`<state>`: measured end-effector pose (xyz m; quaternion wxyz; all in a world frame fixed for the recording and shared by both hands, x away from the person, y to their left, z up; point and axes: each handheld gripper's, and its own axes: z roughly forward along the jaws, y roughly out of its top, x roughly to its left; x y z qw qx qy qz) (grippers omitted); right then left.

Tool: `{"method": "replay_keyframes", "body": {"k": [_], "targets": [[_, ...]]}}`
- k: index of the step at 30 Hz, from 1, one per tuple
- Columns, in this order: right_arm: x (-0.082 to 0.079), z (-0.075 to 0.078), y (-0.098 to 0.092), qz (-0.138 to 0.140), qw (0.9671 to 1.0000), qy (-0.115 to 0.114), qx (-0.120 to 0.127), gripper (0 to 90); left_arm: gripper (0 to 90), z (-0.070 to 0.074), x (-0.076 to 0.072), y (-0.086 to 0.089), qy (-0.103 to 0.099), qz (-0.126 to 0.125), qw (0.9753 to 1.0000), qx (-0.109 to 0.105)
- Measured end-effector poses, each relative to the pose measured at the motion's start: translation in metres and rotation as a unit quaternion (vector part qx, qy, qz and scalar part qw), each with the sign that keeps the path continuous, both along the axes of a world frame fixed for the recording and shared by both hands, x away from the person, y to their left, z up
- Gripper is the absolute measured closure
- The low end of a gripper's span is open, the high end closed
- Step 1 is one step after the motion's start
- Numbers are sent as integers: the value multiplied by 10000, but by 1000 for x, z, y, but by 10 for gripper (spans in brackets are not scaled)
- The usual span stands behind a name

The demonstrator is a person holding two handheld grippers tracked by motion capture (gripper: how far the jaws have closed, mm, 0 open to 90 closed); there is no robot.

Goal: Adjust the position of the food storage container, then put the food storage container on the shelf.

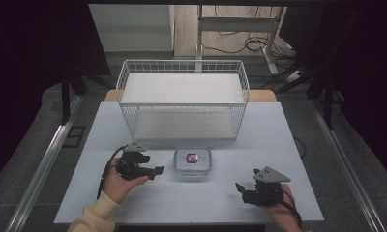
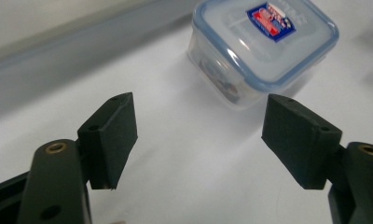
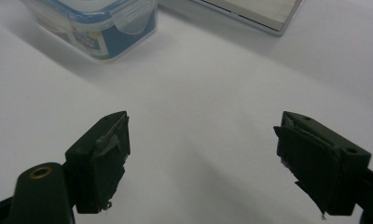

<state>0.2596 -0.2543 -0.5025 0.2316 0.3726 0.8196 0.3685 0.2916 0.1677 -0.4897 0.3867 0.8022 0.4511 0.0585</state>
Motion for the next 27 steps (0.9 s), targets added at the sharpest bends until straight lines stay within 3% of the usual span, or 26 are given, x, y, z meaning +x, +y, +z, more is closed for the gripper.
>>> {"method": "replay_keyframes", "body": {"k": [7,14,19,20,22,26,27], "targets": [[1,3,0,-21,9998,21,179,149,199,2,1,3,31,175,9998,-131],[6,10,4,-7,9977,383,560,101,159,2,5,6,180,213,9991,-315],[12,18,16,240,9935,688,878,91,150,4,5,6,161,205,9988,-404],[17,20,19,277,9912,796,1025,91,144,4,6,6,172,227,9987,-426],[19,21,21,276,9898,859,1105,91,140,3,8,6,226,240,9982,-508],[31,24,29,249,9840,1104,1373,131,120,4,12,2,268,274,9975,-587],[31,24,29,249,9840,1104,1373,131,120,6,13,1,262,271,9975,-605]]}}
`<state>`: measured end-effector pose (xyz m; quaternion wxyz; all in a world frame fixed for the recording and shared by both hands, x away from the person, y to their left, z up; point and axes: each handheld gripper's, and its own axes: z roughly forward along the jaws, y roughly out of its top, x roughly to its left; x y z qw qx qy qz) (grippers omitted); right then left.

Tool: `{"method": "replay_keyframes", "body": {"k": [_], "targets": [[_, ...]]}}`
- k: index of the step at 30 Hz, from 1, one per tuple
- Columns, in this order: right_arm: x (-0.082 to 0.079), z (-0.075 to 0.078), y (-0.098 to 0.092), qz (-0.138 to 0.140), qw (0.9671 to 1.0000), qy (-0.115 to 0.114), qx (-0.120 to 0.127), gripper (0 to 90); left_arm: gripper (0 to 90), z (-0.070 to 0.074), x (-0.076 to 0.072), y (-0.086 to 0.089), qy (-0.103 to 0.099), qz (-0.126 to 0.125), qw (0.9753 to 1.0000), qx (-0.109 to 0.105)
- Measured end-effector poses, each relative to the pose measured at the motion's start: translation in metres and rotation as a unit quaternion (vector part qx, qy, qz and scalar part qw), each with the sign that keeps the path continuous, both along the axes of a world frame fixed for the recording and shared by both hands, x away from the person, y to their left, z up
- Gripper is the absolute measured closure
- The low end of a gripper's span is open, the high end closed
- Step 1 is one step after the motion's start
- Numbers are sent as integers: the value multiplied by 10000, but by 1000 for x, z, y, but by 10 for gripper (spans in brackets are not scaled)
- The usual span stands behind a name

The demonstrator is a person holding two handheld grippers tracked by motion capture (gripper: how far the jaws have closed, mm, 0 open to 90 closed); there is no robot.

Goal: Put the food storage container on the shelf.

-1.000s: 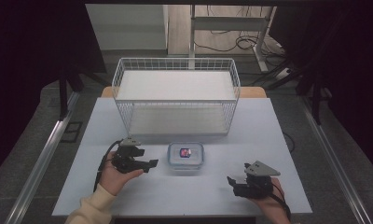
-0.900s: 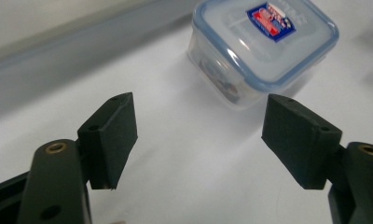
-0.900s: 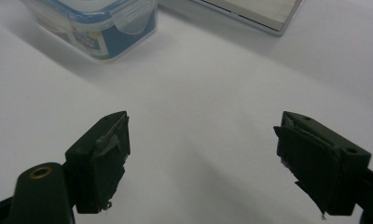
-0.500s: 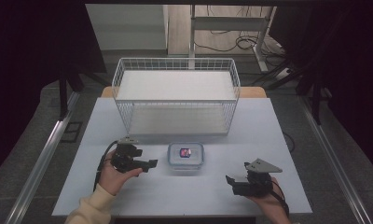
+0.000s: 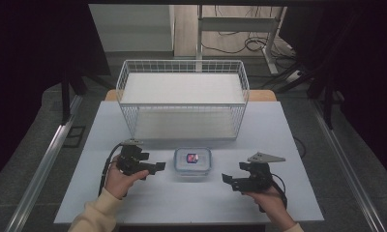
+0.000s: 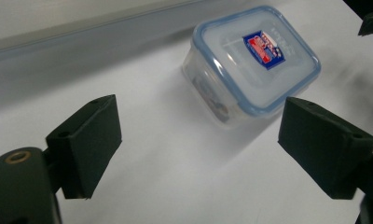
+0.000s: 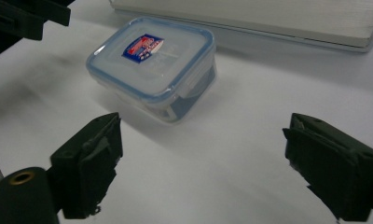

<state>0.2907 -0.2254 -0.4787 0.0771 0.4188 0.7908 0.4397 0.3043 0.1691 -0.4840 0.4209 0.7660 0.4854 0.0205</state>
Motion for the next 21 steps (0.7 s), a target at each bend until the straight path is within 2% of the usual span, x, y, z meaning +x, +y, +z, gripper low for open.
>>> {"method": "replay_keyframes", "body": {"k": [4,7,12,17,19,21], "targets": [[10,0,10,26,9999,121,-30,147,109,5,3,-4,-61,7,9999,-104],[19,0,19,119,9997,230,31,152,101,4,10,-7,64,-45,9996,-267],[32,-1,32,122,9990,399,127,153,101,0,23,-17,290,-71,9991,-295],[48,-2,43,67,9974,665,279,155,102,-4,38,-26,552,-117,9959,-711],[55,-2,48,65,9963,758,387,162,107,-8,42,-28,674,-194,9944,-795],[60,-5,54,92,9955,838,429,162,112,-12,45,-31,692,-261,9941,-787]]}}
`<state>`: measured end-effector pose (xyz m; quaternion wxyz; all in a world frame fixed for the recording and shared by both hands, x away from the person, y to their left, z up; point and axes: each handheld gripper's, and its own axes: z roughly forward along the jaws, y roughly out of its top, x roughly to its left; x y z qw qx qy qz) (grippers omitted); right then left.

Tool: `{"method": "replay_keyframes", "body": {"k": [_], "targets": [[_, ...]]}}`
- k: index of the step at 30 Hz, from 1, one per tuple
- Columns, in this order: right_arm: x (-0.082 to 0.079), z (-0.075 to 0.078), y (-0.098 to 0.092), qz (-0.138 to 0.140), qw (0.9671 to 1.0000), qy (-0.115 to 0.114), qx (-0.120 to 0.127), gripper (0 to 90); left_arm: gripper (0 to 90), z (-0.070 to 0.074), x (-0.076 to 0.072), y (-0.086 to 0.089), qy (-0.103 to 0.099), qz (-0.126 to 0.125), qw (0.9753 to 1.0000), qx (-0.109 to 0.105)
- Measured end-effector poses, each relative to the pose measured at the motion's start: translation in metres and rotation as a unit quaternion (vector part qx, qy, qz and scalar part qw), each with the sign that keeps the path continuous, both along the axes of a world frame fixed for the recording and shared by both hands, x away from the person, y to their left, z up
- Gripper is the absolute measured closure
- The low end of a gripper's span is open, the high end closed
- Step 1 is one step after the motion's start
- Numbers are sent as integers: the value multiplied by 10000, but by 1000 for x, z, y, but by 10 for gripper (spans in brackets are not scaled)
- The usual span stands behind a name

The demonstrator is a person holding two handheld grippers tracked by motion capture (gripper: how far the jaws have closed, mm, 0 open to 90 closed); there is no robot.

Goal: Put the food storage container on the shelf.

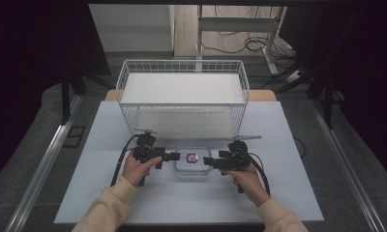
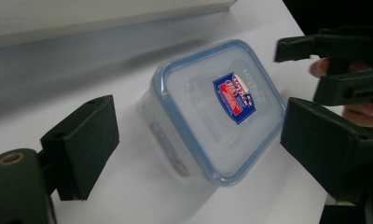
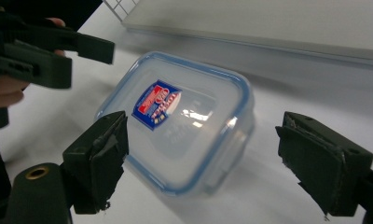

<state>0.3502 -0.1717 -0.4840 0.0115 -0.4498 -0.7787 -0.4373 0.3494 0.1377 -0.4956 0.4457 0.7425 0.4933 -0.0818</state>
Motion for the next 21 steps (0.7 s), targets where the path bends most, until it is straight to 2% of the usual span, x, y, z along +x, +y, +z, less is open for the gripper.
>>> {"method": "replay_keyframes", "body": {"k": [5,8,9,14,18,21], "targets": [[5,-12,10,55,9998,210,-28,162,125,-10,3,-4,186,-74,9997,-103],[7,-18,12,61,9995,323,-22,159,127,-16,3,-6,358,-48,9989,-315],[8,-20,13,73,9993,379,-15,159,130,-19,4,-7,412,-58,9987,-303],[9,-26,16,37,9987,507,15,150,149,-26,4,-9,499,-139,9980,-370],[11,-30,17,36,9980,618,119,151,162,-33,6,-10,673,-133,9959,-582],[12,-31,17,57,9977,654,193,163,189,-34,5,-10,714,-176,9955,-593]]}}
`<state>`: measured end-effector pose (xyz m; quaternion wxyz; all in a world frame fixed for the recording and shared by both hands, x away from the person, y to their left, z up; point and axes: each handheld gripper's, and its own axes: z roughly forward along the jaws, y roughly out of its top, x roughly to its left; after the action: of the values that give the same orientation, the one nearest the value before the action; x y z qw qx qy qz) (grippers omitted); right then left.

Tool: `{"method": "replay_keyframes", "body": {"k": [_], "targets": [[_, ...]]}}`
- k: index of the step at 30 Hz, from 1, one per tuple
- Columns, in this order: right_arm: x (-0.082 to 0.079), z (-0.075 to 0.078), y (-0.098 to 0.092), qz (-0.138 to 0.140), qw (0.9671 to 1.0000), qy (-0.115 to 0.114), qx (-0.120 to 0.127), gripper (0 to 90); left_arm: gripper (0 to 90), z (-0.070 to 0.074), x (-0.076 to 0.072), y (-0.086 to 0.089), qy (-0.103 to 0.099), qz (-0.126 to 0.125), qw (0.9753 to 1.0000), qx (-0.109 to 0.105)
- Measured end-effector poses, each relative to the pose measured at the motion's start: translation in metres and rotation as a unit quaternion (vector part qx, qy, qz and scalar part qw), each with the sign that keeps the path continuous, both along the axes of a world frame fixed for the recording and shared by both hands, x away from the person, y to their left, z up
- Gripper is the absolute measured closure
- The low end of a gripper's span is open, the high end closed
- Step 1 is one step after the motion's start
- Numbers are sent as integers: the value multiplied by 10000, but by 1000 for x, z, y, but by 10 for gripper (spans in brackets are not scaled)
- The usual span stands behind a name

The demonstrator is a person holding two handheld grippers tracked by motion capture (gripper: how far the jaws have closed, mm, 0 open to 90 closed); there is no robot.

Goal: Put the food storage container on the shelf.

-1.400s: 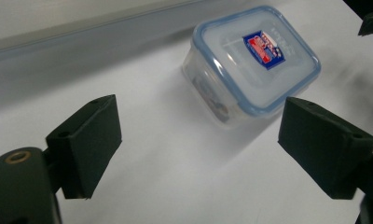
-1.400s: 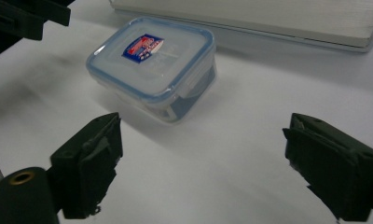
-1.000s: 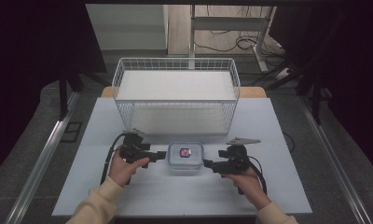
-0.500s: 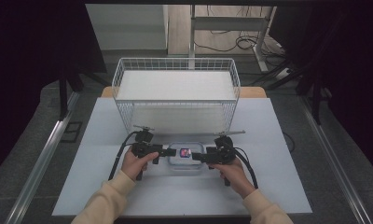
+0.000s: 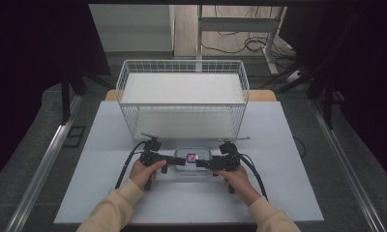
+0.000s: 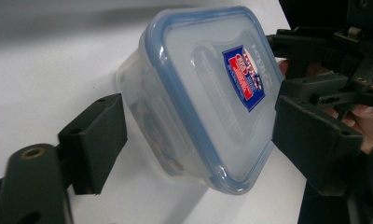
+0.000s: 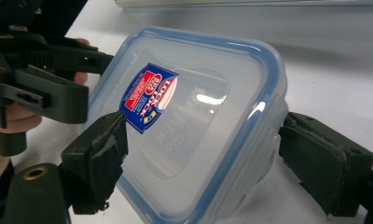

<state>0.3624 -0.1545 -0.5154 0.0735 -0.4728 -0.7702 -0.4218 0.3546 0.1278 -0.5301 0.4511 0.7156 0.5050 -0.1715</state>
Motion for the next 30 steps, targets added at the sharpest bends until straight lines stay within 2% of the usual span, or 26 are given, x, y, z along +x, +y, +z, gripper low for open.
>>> {"method": "replay_keyframes", "body": {"k": [3,9,14,16,21,27,29,30], "targets": [[-1,-1,0,-26,10000,2,27,181,237,0,-2,0,26,-150,9999,-72],[-1,-3,-3,-93,9998,159,94,226,370,-2,-4,4,85,33,10000,-34],[0,-3,-11,-206,9983,384,387,335,396,-2,-4,7,120,59,9999,-100],[1,-3,-14,-190,9979,435,440,350,404,-2,-5,7,107,79,9999,-89],[-1,0,-15,-186,9982,387,428,388,438,1,-9,8,35,110,9999,-69],[-10,2,-19,-175,9984,251,466,425,461,7,-18,3,-175,231,9996,32],[-16,3,-21,-134,9989,116,445,449,473,8,-20,4,-279,138,9995,67],[-18,4,-22,-136,9988,121,457,460,477,9,-21,4,-304,144,9994,65]]}}
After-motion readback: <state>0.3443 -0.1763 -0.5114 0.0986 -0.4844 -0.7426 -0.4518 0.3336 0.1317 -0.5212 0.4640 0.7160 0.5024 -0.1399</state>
